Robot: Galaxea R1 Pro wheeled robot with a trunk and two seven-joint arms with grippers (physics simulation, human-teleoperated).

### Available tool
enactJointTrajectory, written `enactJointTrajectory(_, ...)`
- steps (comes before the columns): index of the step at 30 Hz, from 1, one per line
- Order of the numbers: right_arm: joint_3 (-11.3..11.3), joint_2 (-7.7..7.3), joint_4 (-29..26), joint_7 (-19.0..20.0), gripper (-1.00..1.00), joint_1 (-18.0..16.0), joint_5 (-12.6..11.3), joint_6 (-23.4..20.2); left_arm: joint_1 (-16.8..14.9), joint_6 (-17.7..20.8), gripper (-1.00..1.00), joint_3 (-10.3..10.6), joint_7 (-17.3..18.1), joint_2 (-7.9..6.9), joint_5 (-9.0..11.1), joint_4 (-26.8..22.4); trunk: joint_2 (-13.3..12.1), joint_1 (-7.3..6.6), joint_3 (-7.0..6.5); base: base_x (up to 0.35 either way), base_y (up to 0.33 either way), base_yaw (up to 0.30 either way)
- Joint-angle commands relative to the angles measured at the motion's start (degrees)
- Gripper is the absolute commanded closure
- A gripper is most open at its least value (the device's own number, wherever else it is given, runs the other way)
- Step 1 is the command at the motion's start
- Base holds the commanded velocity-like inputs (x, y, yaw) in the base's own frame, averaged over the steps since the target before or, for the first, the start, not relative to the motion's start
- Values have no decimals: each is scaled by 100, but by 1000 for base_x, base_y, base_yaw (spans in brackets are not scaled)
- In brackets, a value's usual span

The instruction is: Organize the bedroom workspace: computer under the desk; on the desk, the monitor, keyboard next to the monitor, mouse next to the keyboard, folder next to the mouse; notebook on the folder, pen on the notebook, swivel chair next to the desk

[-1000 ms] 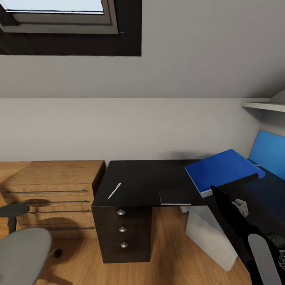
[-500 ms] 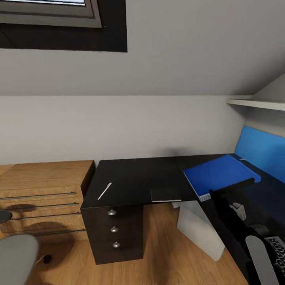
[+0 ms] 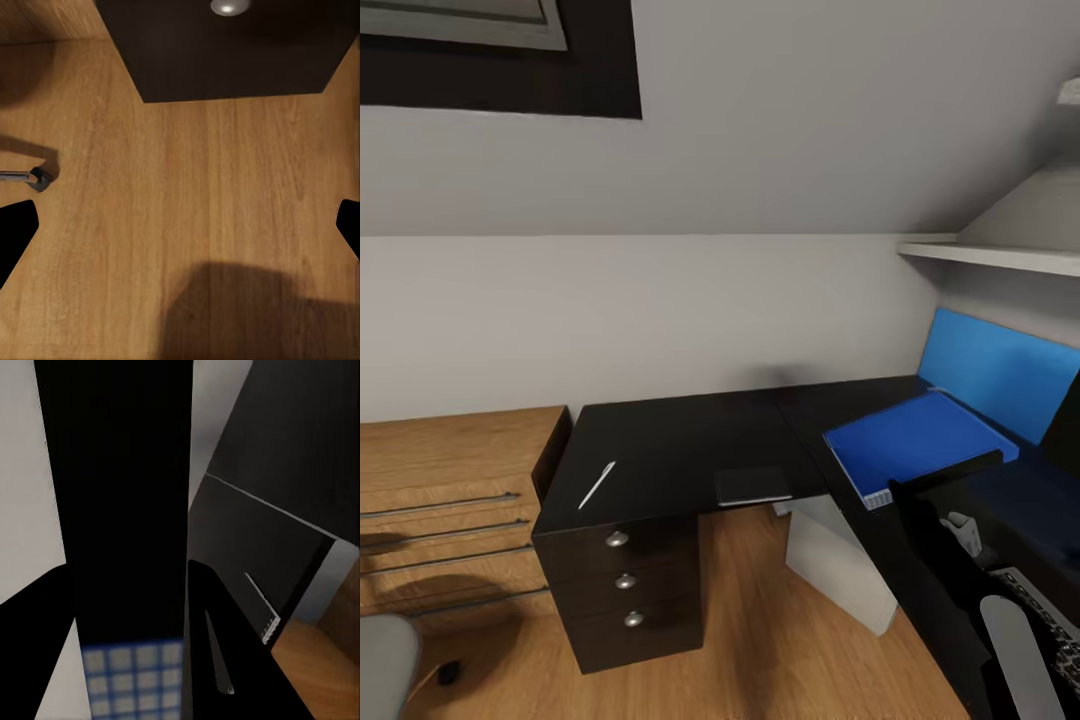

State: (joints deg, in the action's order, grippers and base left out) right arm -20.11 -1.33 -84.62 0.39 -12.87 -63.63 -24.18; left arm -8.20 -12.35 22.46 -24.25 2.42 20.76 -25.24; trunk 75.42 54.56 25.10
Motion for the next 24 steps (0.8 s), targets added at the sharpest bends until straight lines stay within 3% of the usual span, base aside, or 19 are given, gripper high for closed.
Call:
enactJointTrajectory(1,-10,1,-2,5,100,-5,-27,-34,-6,-31,-100,49,-36,-4,60,2,4,0,13,0,0,-184)
enactJointTrajectory(10,6,-4,-25,9,100,-5,-28,-34,-5,-31,-100,48,-36,-4,60,2,4,0,62,0,0,-148)
enactJointTrajectory(15,219,-15,-108,17,100,-5,-27,-77,-5,-31,-100,48,-36,-4,61,3,4,0,66,0,0,-19)
enactJointTrajectory(20,295,-3,-4,-10,100,-27,-21,-96,-6,-31,-100,53,-36,-5,61,2,4,0,66,0,0,-2)
enactJointTrajectory(22,363,-1,186,-31,100,-110,-19,-96,-6,-31,-100,55,-36,-5,63,2,4,0,66,0,0,0)
enactJointTrajectory(24,448,1,462,-79,100,-447,-19,-96,-6,-31,-100,56,-36,-5,65,2,4,0,66,0,0,0)
